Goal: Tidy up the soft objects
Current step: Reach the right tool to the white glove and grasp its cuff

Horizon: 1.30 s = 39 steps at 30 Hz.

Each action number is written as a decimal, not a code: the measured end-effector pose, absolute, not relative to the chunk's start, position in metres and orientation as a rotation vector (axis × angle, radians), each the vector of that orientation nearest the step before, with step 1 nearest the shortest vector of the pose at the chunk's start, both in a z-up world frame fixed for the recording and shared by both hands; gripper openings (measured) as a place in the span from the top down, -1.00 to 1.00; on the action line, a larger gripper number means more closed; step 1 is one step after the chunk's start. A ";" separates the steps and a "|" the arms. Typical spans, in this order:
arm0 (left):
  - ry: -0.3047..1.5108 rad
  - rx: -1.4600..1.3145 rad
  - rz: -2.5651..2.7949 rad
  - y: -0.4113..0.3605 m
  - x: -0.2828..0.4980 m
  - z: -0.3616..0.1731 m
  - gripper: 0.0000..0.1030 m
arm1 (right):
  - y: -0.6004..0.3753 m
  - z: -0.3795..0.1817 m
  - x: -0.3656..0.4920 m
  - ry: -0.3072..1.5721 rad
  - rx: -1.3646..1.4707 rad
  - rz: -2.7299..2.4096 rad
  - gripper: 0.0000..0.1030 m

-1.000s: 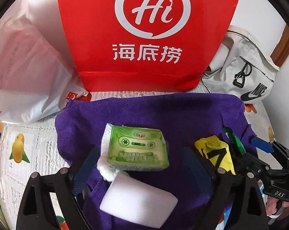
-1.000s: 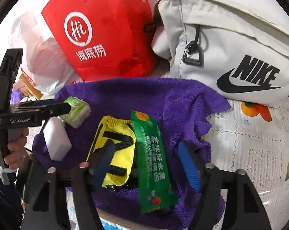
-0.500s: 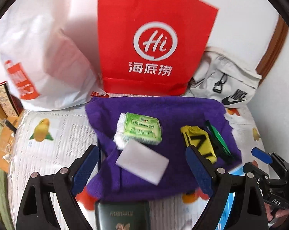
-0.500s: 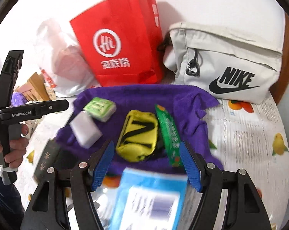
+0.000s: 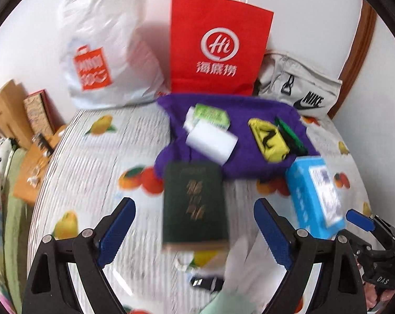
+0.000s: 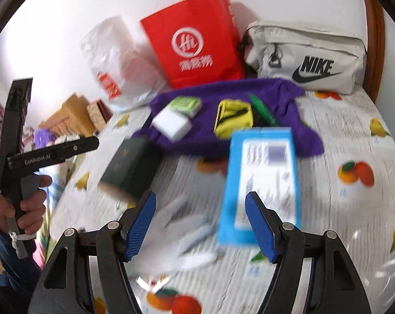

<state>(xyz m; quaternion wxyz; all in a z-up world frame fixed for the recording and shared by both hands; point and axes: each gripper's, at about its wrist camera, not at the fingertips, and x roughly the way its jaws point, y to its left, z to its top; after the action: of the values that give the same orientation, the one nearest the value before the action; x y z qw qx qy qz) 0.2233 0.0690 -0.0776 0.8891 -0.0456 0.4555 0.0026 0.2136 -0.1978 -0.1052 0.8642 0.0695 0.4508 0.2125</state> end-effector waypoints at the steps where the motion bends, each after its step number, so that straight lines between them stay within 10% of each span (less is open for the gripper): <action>1: 0.952 -0.099 0.012 0.072 0.216 -0.081 -0.78 | -0.191 -0.109 0.203 0.953 0.127 0.453 -0.36; 30: 1.056 -0.203 0.067 0.137 0.146 -0.169 -0.78 | -0.075 -0.198 0.161 0.995 -0.068 0.496 -0.75; 39: 1.077 -0.227 0.069 0.137 0.137 -0.173 -0.78 | -0.087 -0.191 0.160 0.973 -0.037 0.551 0.79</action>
<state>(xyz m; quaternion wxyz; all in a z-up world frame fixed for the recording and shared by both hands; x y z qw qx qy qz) 0.1375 0.1366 -0.1734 0.8519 -0.1079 0.5114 0.0326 0.1596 -0.0874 -0.1909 0.8474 -0.0176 0.4617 0.2615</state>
